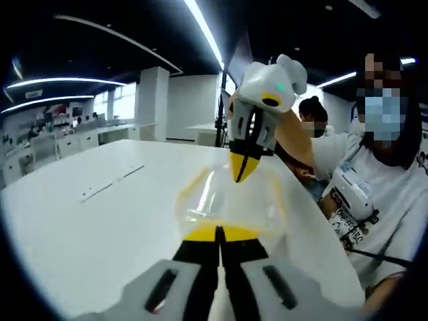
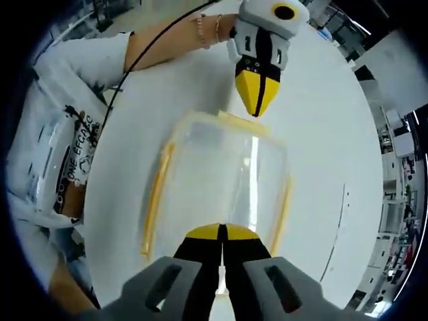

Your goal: Snap each plastic latch of the storage box into its locked position after aligning the lid with the box until every specified latch is closed and the lid sits flush.

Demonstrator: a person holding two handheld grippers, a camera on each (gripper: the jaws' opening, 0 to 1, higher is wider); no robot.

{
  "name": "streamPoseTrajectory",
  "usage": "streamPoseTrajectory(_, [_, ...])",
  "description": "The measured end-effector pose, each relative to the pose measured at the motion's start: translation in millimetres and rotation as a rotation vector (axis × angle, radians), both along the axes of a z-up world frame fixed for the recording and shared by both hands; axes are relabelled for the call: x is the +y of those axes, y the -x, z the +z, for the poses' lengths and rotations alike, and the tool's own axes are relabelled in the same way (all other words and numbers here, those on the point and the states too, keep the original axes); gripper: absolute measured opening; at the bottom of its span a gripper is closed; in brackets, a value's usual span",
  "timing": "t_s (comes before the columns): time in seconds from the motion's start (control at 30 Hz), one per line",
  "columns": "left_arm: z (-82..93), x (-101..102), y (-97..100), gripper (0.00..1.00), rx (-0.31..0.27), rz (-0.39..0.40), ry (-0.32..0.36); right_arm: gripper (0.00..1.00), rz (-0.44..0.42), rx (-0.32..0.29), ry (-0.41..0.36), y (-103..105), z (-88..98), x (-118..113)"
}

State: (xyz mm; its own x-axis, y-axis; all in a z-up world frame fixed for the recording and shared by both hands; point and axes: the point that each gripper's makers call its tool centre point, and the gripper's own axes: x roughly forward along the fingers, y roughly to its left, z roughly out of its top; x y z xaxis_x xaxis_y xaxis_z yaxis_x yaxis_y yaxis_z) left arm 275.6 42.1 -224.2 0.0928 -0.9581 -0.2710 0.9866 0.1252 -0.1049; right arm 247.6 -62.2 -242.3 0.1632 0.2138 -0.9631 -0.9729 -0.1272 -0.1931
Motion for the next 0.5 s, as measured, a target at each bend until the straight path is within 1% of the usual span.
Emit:
streamPoseTrajectory(0.03, [2.0, 2.2, -2.0, 0.00, -0.002, 0.006, 0.015, 0.00, -0.002, 0.010, 0.005, -0.5, 1.1, 1.7])
streamPoseTrajectory(0.1, [-2.0, 4.9, -4.2, 0.00, -0.009, 0.030, 0.000, 0.00, -0.015, 0.011, 0.012, -0.7, 1.7, 2.7])
streamPoseTrajectory(0.23, [1.2, 11.9, -3.5, 0.00, -0.004, 0.026, 0.018, 0.00, -0.018, -0.006, 0.037, 0.5, 2.6, 9.6])
streamPoseTrajectory(0.27, [-2.2, 12.9, 0.4, 0.00, -0.001, 0.019, 0.004, 0.00, -0.017, -0.013, 0.043, 0.8, 2.8, 10.8])
streamPoseTrajectory(0.37, [-10.9, 16.0, 1.6, 0.00, 0.016, 0.005, -0.023, 0.00, -0.014, -0.031, 0.056, 1.0, 4.0, 15.5])
streamPoseTrajectory(0.43, [-10.4, 18.8, -0.6, 0.00, 0.020, 0.001, -0.021, 0.00, -0.018, -0.037, 0.056, 0.6, 4.7, 16.8])
streamPoseTrajectory(0.5, [-11.5, 18.2, 2.0, 0.00, 0.019, -0.005, -0.029, 0.00, -0.029, -0.036, 0.054, -0.1, 5.6, 18.8])
